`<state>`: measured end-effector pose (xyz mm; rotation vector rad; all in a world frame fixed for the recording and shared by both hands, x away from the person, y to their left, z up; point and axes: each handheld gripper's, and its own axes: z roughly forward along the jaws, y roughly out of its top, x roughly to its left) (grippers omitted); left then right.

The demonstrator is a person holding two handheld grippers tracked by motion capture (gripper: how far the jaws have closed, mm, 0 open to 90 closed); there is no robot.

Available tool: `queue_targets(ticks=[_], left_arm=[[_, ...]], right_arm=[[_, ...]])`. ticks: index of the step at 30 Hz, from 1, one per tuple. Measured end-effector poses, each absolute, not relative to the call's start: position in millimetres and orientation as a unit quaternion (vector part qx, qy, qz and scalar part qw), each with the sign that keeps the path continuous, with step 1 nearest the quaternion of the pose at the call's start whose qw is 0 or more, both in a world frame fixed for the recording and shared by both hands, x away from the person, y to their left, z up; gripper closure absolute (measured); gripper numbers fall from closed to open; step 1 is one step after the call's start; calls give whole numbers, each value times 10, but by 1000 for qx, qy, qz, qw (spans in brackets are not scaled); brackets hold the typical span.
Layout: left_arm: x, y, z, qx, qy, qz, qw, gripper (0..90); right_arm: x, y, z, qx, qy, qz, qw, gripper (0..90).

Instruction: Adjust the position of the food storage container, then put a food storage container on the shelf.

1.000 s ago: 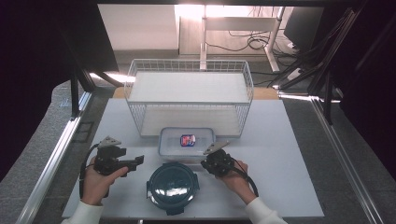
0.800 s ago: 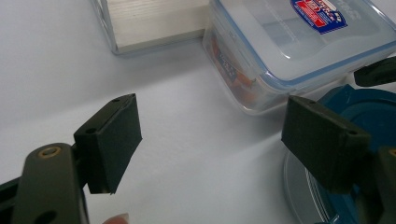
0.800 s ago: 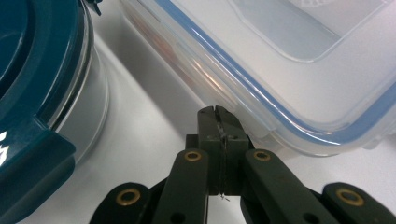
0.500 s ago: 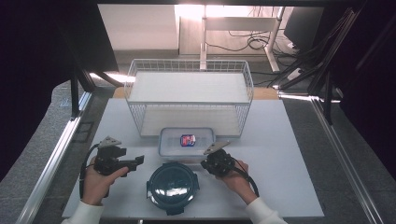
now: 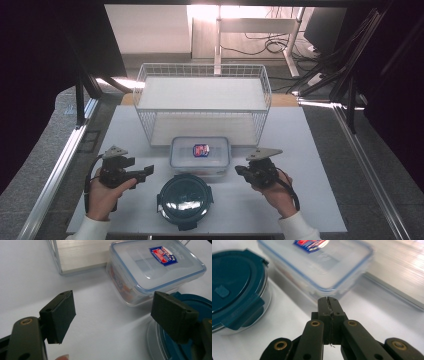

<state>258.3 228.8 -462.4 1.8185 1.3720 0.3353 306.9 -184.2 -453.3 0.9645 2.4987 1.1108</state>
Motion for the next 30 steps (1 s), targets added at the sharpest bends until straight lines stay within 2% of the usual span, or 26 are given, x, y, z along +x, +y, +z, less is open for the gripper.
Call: queue_targets(ticks=[2,3,5,6,8,10,13,14,17,20,30], left_arm=[[2579,2283,-4621,721,544,133,408,192],[2577,2278,-4622,721,544,133,409,190],[2574,2279,-4630,719,550,135,404,171],[2574,2279,-4630,719,550,135,404,150],[2589,2302,-4638,711,565,135,396,147],[2595,2320,-4643,709,566,130,399,148],[2599,2323,-4645,708,567,127,401,148],[2596,2319,-4644,708,566,126,404,146],[2590,2313,-4633,706,564,119,412,136],[2598,2308,-4631,698,575,121,410,94],[2638,2281,-4635,697,566,97,429,90]], right_arm=[[3083,-1879,-4520,340,850,385,117,868],[3122,-1938,-4509,360,837,396,115,693],[3157,-1971,-4500,378,824,408,110,527],[3157,-1971,-4500,378,824,408,110,527],[3198,-2008,-4494,383,816,423,92,428],[3203,-2021,-4494,387,813,423,96,377],[3206,-2033,-4496,391,811,423,99,339],[3213,-2048,-4498,397,807,424,103,293],[3229,-2066,-4497,408,799,429,101,242],[3245,-2071,-4507,414,798,429,87,201],[3323,-2039,-4550,422,792,439,49,168]])
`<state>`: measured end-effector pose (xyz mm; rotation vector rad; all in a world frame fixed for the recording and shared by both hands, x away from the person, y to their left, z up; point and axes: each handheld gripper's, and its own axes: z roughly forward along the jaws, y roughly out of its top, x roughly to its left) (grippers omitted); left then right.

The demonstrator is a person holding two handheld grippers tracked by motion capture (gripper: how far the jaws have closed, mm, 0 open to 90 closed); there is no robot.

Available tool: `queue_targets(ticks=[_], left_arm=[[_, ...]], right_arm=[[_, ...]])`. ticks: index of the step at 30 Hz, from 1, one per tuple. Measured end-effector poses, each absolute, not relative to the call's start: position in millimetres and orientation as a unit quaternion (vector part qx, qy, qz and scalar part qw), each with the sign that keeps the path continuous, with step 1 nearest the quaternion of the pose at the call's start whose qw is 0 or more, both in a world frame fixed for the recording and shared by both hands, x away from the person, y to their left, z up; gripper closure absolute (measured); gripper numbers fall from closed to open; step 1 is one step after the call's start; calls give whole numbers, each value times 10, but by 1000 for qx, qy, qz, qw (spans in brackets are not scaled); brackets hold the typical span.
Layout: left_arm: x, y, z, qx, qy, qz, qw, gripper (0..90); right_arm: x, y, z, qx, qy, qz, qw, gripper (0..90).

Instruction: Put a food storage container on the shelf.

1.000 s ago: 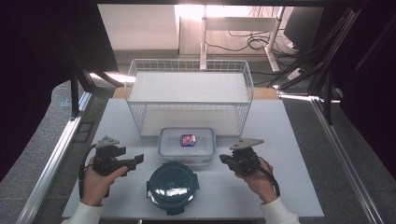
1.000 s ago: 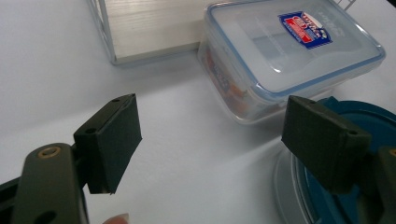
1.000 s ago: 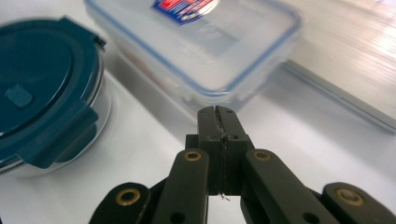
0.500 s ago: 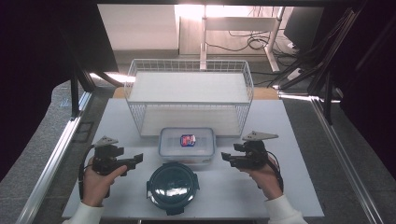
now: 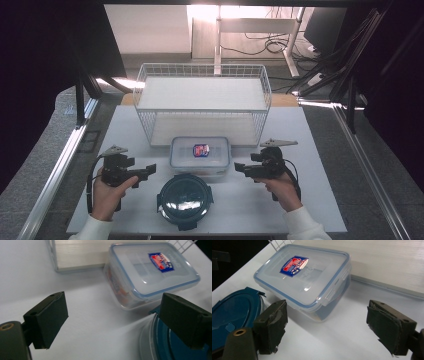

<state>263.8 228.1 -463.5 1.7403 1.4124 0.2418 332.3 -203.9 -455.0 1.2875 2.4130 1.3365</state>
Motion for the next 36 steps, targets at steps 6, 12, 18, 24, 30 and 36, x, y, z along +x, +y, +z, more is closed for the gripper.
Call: queue_targets(ticks=[6,12,18,24,30,36], left_arm=[[2741,2196,-4602,703,544,71,452,120],[2877,2084,-4597,708,535,48,458,144],[3030,2047,-4600,694,553,28,461,114],[3177,2065,-4679,681,574,2,454,83],[3306,2031,-4783,676,574,-28,460,96],[3432,1972,-4924,676,576,-47,457,96]], right_arm=[[3396,-1973,-4549,428,782,453,25,162],[3468,-1834,-4550,426,783,453,9,158],[3545,-1717,-4568,430,781,453,-9,154],[3623,-1649,-4633,444,771,456,-31,148],[3719,-1597,-4710,468,763,444,-37,105],[3789,-1536,-4809,479,762,433,-46,92]])
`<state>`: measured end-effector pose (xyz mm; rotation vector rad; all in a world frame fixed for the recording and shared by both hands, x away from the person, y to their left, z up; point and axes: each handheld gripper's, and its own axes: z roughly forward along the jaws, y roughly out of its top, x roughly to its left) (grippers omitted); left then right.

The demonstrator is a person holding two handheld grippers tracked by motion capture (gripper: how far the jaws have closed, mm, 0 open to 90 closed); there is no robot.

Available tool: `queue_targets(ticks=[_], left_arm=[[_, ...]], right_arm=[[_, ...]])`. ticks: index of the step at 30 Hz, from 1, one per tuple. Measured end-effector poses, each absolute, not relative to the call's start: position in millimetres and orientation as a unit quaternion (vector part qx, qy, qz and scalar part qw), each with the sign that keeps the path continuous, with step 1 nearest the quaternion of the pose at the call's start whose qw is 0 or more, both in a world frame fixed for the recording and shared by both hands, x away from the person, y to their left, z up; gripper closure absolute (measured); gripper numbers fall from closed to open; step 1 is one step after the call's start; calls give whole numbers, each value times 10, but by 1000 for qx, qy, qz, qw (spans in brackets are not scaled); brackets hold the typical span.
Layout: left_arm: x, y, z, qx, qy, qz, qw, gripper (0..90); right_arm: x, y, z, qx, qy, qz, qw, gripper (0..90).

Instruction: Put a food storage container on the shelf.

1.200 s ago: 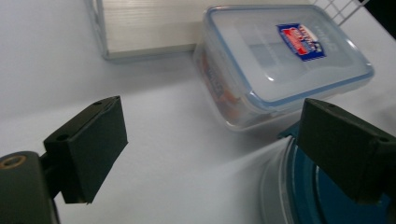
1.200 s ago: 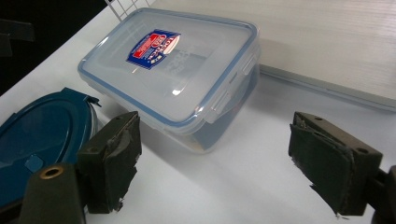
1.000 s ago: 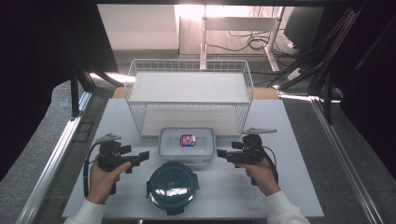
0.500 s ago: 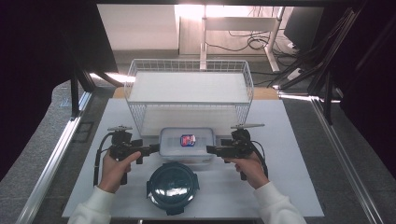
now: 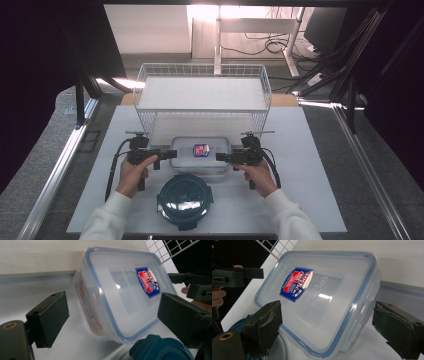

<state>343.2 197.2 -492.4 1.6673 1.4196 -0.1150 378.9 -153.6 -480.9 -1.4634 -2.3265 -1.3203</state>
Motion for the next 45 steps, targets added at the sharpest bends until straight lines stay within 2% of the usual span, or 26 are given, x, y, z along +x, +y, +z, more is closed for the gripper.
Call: queue_targets(ticks=[6,24,28,30,33,39,45], left_arm=[[3522,1933,-5042,680,576,-60,450,113],[3629,1868,-5222,667,580,-124,452,142],[3620,1854,-5223,665,576,-140,455,199],[3613,1855,-5210,664,578,-140,453,210],[3598,1867,-5171,662,581,-130,455,264],[3587,1886,-5148,657,588,-132,453,307],[3547,1891,-5059,650,599,-113,454,374]], right_arm=[[3864,-1522,-4887,-487,-755,-433,75,84],[3993,-1532,-5075,-518,-740,-419,93,72],[3991,-1531,-5094,-519,-732,-424,124,136],[3975,-1527,-5081,-523,-731,-420,124,156],[3959,-1566,-5038,-531,-725,-420,125,244],[3960,-1629,-5020,-548,-708,-420,145,310],[3900,-1655,-4961,-556,-695,-436,132,389]])
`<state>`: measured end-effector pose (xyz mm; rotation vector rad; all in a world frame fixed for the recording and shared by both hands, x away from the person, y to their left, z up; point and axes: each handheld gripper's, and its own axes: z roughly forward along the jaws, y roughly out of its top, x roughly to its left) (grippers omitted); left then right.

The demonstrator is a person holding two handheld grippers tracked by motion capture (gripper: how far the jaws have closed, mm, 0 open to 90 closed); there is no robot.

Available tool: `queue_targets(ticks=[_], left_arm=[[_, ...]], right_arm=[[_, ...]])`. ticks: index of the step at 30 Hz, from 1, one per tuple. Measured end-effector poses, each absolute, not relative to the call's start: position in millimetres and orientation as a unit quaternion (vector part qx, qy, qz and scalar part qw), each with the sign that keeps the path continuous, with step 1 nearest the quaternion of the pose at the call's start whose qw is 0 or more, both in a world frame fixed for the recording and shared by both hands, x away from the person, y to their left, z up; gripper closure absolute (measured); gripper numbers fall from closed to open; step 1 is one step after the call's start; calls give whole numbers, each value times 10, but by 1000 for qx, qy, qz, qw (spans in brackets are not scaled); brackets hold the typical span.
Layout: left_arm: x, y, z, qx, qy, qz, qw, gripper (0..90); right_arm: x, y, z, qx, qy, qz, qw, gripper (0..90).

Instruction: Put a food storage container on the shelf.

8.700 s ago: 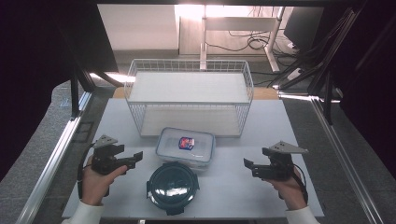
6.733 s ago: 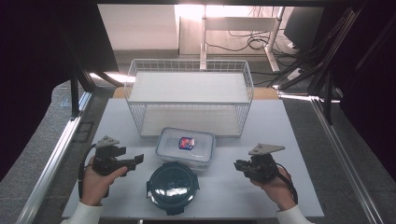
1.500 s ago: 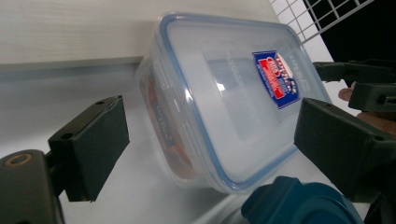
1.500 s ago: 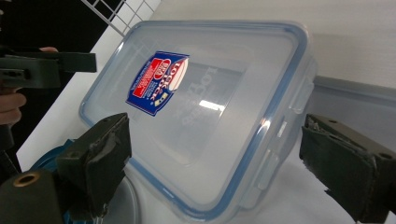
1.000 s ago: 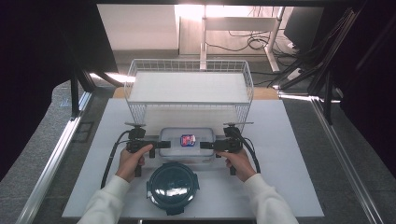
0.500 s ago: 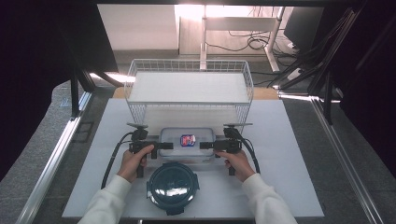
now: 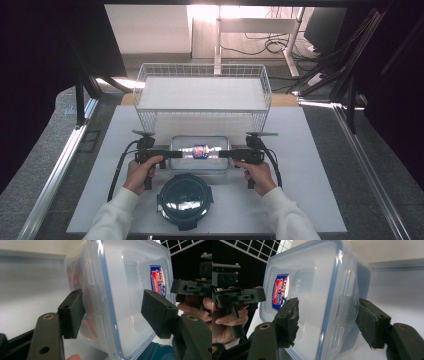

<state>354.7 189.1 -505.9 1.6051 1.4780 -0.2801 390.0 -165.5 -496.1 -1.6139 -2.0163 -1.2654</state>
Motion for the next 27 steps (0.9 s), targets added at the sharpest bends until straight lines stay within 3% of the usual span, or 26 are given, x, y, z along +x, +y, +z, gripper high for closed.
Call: queue_targets(ticks=[4,27], left_arm=[[3533,1942,-5017,643,601,-110,462,416],[3286,1912,-4551,660,548,-41,512,424]], right_arm=[[3858,-1636,-4919,-555,-695,-442,117,407],[3618,-1683,-4452,-482,-717,-501,45,430]])
